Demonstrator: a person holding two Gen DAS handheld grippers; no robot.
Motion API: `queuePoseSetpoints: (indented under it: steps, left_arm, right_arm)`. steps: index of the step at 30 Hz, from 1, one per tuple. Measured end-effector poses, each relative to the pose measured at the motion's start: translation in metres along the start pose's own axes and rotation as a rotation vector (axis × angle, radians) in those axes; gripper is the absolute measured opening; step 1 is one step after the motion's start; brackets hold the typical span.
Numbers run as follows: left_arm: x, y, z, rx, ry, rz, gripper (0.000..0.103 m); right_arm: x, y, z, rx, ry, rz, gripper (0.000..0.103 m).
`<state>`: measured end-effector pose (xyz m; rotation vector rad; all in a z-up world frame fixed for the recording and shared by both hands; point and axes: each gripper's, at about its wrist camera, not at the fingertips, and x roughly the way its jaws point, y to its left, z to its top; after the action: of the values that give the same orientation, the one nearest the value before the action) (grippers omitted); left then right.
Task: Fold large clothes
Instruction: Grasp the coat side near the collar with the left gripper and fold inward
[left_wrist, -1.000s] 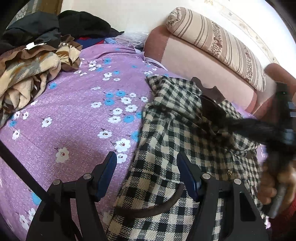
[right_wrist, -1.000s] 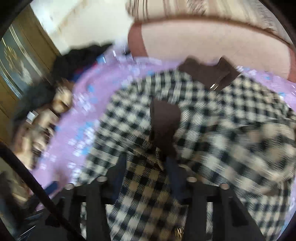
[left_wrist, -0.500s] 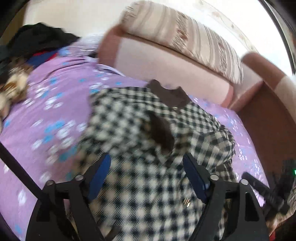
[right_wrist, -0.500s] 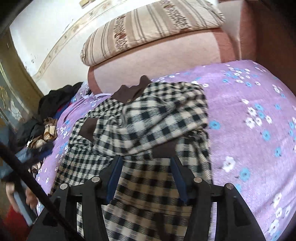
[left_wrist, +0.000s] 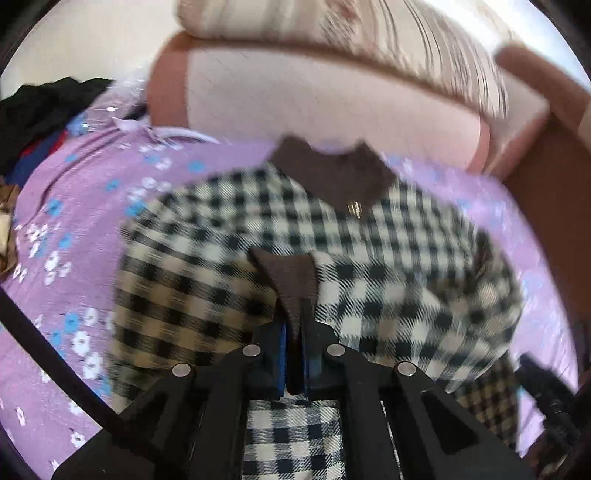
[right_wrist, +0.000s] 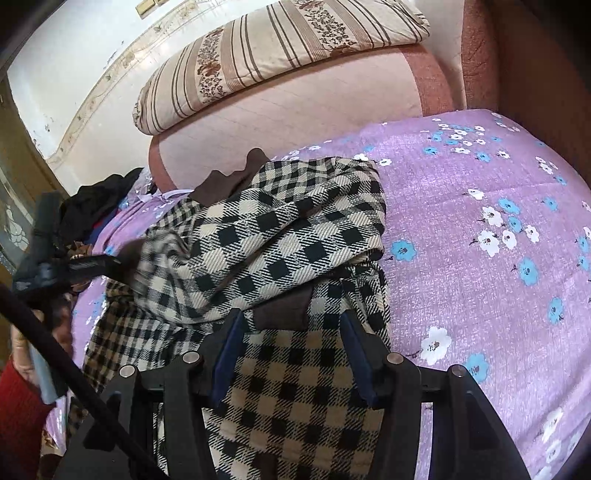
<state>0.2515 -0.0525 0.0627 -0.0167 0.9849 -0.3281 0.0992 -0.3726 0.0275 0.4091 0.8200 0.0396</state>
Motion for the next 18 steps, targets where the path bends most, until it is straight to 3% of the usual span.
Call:
queuePoseSetpoints:
  steps: [2,5,10,14,18]
  left_arm:
    - [-0.016,0.027,0.007,-0.095,-0.054,-0.004,0.005]
    - [-0.025,0.063,0.011,-0.197,-0.101,0.051,0.006]
    - [-0.001,0.107,0.004,-0.293,-0.027,0.085,0.006]
    - [0.008,0.112,-0.002,-0.285,-0.010,0.104,0.012]
    - [0.018,0.103,-0.007,-0.218,0.000,0.169,0.015]
  right_arm:
    - [0.003,-0.002,0.000,0.012,-0.002,-0.004,0.058]
    - [0.003,-0.003,0.001,0.029,-0.014,-0.014,0.058]
    - [-0.010,0.020,0.017,-0.046,-0.078,-0.046,0.058]
    - [0.010,0.045,0.036,-0.131,-0.069,-0.061,0.058]
    - [0.064,0.067,0.052,-0.202,0.024,-0.092,0.058]
